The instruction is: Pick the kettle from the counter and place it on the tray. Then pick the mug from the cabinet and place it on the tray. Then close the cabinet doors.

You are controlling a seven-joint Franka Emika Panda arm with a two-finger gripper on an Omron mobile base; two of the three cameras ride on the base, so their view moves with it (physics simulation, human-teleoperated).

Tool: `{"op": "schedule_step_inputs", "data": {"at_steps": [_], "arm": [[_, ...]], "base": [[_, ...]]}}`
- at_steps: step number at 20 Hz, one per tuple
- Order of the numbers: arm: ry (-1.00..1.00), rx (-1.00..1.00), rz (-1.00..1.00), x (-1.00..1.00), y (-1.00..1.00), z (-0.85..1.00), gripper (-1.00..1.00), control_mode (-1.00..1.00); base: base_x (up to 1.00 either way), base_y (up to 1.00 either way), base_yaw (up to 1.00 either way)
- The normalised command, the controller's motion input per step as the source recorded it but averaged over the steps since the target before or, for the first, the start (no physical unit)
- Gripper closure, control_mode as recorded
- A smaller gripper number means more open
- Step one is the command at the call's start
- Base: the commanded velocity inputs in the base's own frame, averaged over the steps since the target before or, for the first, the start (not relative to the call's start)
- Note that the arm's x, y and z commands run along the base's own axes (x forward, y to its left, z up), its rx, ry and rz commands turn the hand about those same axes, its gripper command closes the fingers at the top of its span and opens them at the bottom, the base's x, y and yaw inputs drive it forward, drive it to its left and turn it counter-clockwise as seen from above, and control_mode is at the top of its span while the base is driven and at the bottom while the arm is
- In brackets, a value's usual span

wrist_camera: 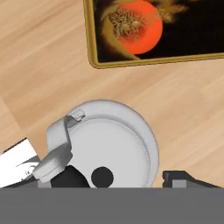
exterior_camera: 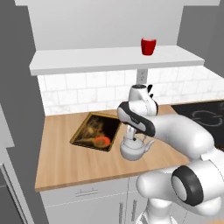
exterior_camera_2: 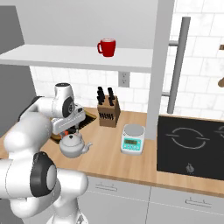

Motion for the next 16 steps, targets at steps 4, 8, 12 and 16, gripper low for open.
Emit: {"op": "schedule_step_inputs", "data": {"at_steps": [4,8,12,16], "arm": [[0.00,0.00,0.00,0.00,0.00,0.00,1.00,-1.00],[0.00,0.00,0.00,0.00,0.00,0.02,1.00,-1.00],[0.00,0.00,0.01,-0.05,0.04,0.34,1.00,-1.00],[0.00,0.00,0.00,-0.03,0.22,0.47,1.00,-1.00]], "base": [[0.00,0.00,0.00],[0.00,0.00,0.00],[0.00,0.00,0.00],[0.00,0.00,0.00]]}}
